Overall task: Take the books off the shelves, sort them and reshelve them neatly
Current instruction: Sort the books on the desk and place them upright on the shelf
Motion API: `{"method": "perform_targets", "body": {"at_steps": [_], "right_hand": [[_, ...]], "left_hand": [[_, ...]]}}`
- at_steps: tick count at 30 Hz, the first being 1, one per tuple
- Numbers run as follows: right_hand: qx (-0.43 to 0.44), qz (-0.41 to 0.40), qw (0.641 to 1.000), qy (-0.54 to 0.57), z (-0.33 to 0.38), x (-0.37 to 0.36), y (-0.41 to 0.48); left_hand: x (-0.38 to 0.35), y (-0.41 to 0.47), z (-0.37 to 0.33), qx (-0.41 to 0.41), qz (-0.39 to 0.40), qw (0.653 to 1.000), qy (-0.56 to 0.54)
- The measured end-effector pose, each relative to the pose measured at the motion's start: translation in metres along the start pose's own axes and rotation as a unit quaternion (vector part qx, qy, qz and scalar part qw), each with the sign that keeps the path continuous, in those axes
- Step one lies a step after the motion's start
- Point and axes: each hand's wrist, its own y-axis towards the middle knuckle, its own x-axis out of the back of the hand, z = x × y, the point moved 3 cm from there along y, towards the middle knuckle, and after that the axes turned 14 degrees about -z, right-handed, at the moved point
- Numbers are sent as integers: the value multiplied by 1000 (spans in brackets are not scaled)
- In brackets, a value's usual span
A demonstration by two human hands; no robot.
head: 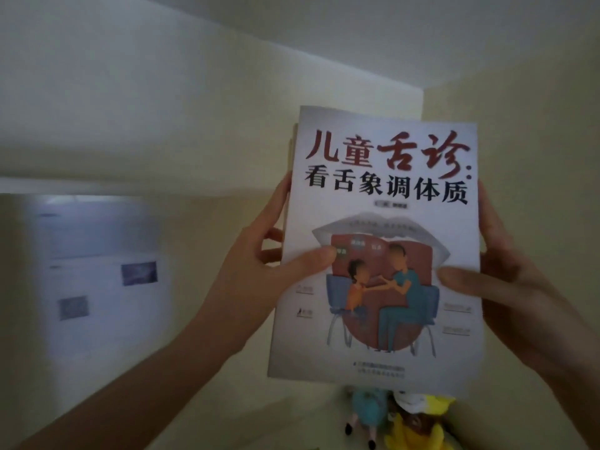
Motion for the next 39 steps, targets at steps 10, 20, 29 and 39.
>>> {"method": "perform_targets", "body": {"at_steps": [10, 20, 29, 39], "right_hand": [[144, 108, 983, 48, 64, -80, 76], [208, 160, 954, 144, 90, -160, 163], [147, 219, 940, 218, 58, -256, 192], [108, 297, 915, 251, 20, -331, 201]], "left_hand": [[74, 61, -89, -108, -74, 989, 72], [131, 126, -150, -237, -116, 951, 160], [205, 133, -134, -186, -188, 944, 199], [268, 121, -96, -124, -223, 944, 208]]}}
